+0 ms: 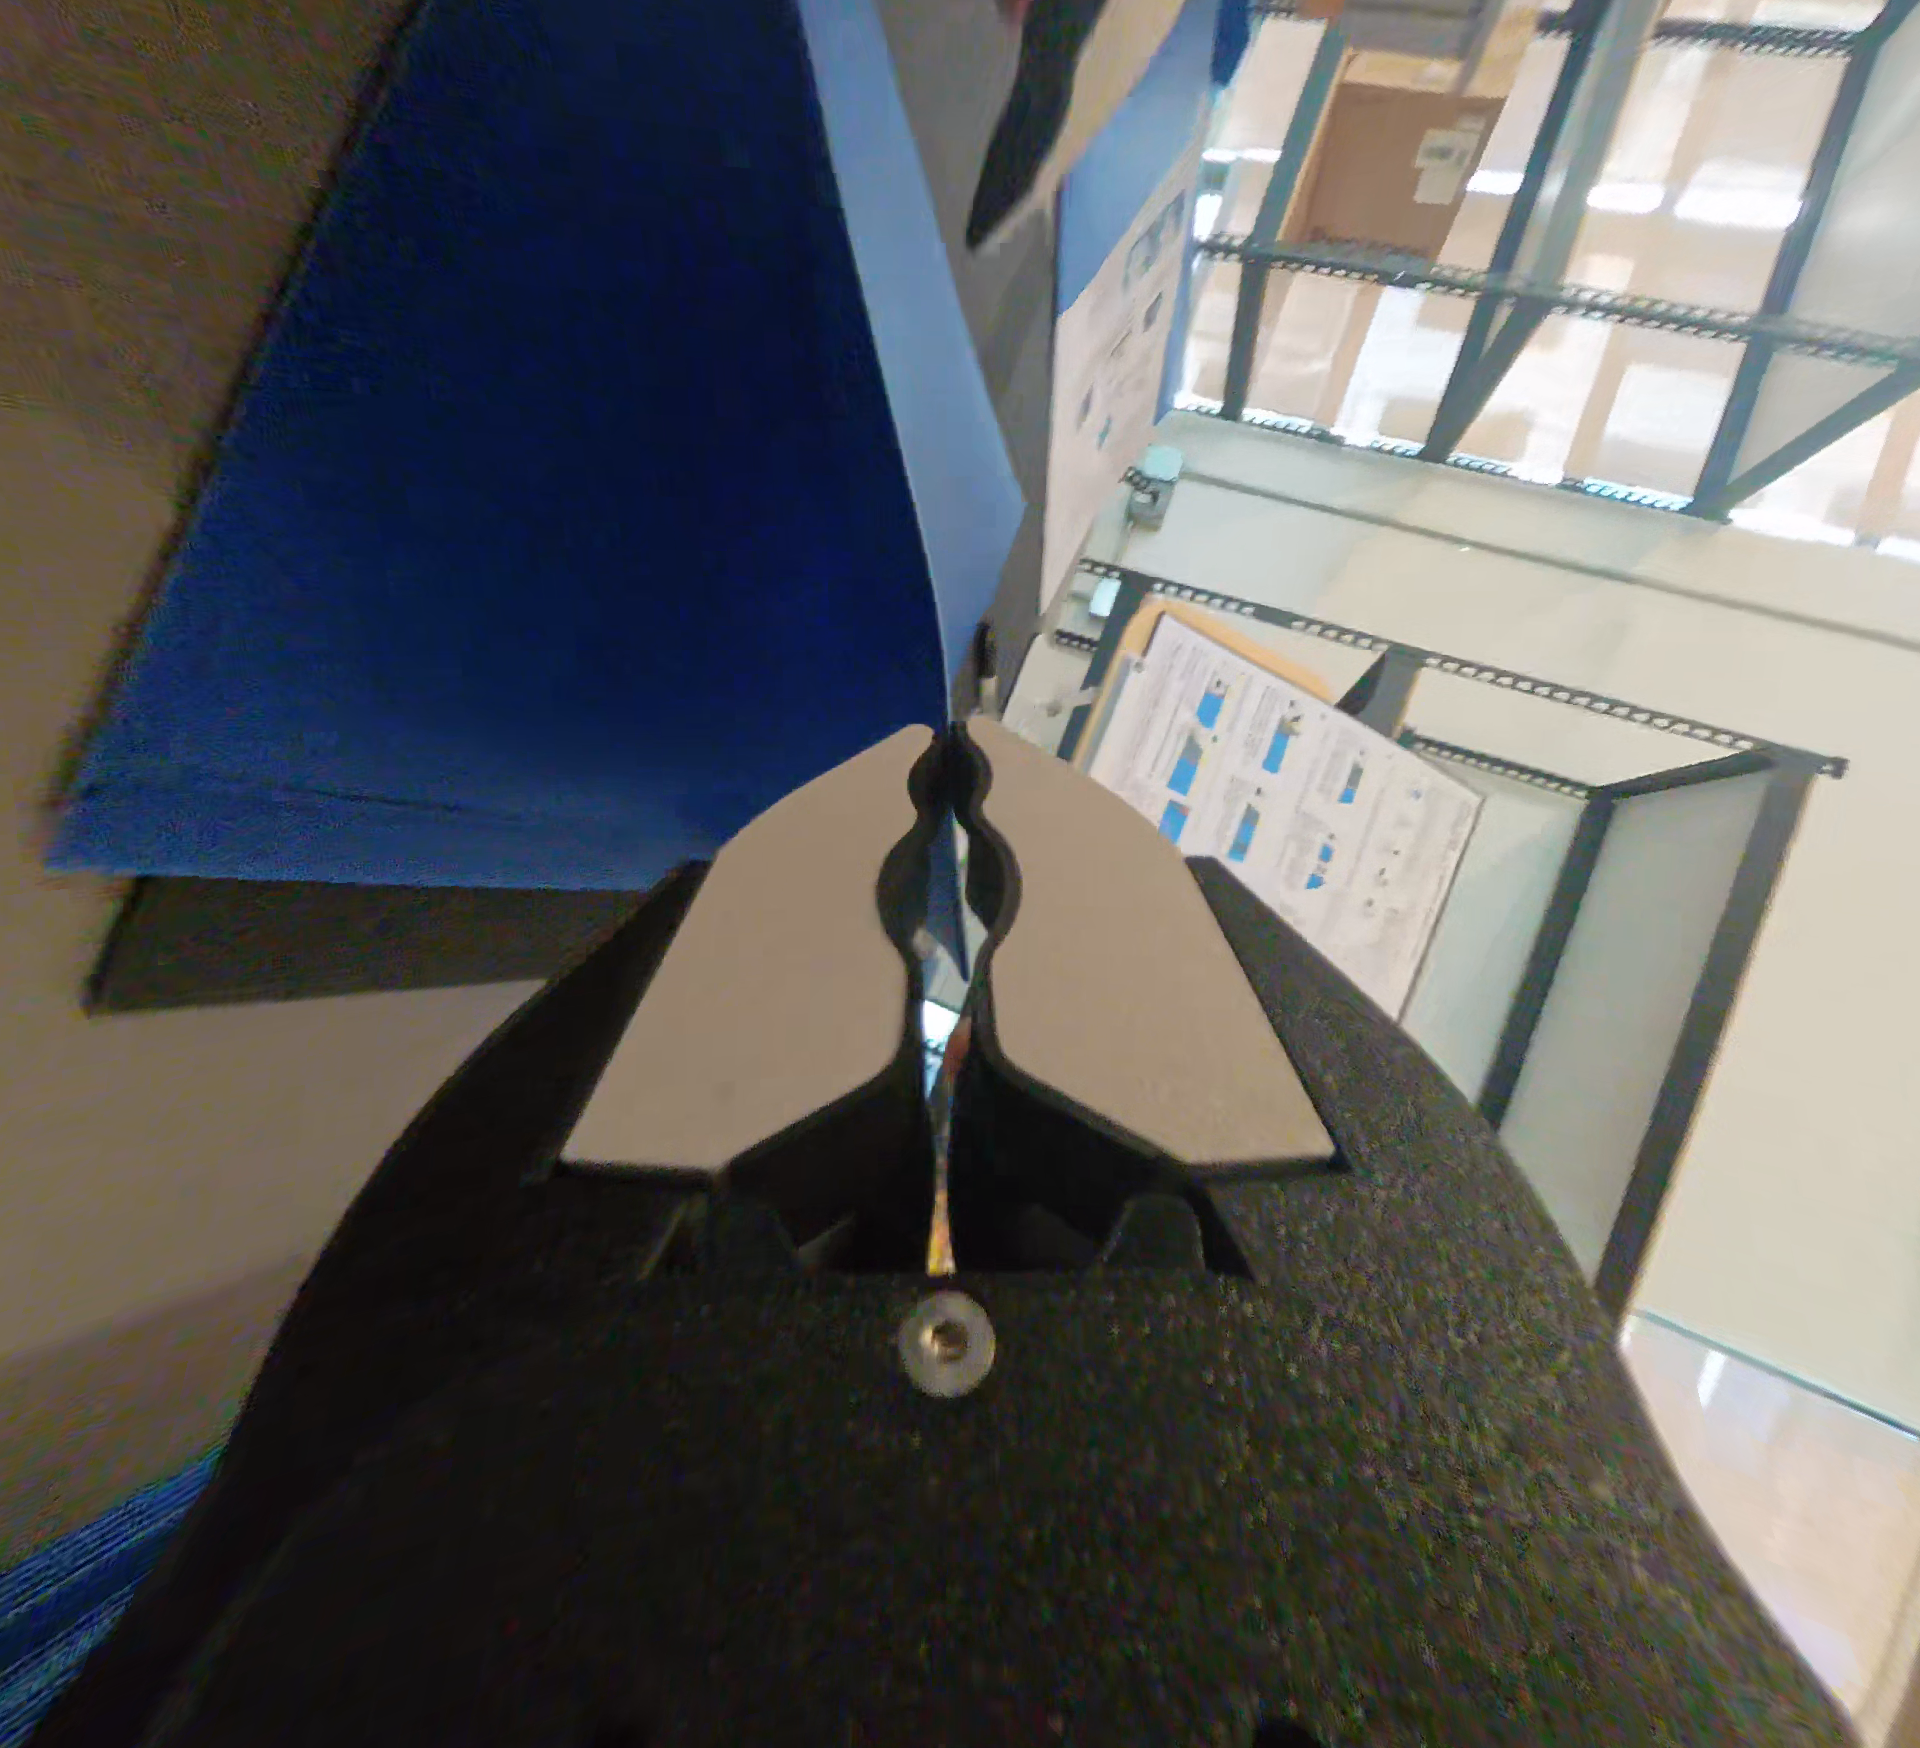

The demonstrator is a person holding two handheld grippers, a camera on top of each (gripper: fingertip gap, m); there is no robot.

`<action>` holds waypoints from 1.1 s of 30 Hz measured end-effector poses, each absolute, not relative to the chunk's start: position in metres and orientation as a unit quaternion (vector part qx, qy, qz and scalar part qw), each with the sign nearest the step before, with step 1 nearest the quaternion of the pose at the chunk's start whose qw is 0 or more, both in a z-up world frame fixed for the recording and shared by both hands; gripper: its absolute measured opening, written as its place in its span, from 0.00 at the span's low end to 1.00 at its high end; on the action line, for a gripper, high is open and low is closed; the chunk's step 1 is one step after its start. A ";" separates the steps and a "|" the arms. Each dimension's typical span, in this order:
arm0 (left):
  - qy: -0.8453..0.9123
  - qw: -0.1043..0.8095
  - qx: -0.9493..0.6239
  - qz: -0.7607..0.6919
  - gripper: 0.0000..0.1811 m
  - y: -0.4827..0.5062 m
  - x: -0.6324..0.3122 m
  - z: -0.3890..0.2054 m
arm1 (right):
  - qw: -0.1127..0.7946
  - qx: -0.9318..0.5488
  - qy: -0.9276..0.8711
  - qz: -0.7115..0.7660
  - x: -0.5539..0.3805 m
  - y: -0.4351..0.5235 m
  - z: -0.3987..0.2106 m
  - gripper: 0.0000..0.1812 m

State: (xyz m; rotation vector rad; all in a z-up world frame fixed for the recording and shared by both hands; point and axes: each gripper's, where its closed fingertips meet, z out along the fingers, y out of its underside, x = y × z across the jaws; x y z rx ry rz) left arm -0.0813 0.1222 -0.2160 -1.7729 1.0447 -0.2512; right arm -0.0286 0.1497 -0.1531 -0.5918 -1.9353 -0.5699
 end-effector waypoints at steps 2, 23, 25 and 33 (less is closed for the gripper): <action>0.454 0.555 -0.690 0.098 0.50 0.138 -0.098 -0.195 | 0.522 -0.217 -0.794 -0.224 -0.056 0.130 -0.135 0.00; 0.096 0.679 -0.688 -0.239 0.01 0.064 -0.218 -0.110 | 0.479 -0.279 -0.809 -0.196 -0.026 0.062 -0.296 0.14; 0.047 0.699 -0.655 -0.282 0.01 0.055 -0.234 -0.100 | 0.516 -0.272 -0.785 -0.208 -0.024 0.073 -0.269 0.00; -0.153 0.765 -0.498 -0.378 0.00 0.048 -0.253 -0.101 | 0.548 -0.246 -0.696 -0.395 0.061 0.116 -0.107 0.00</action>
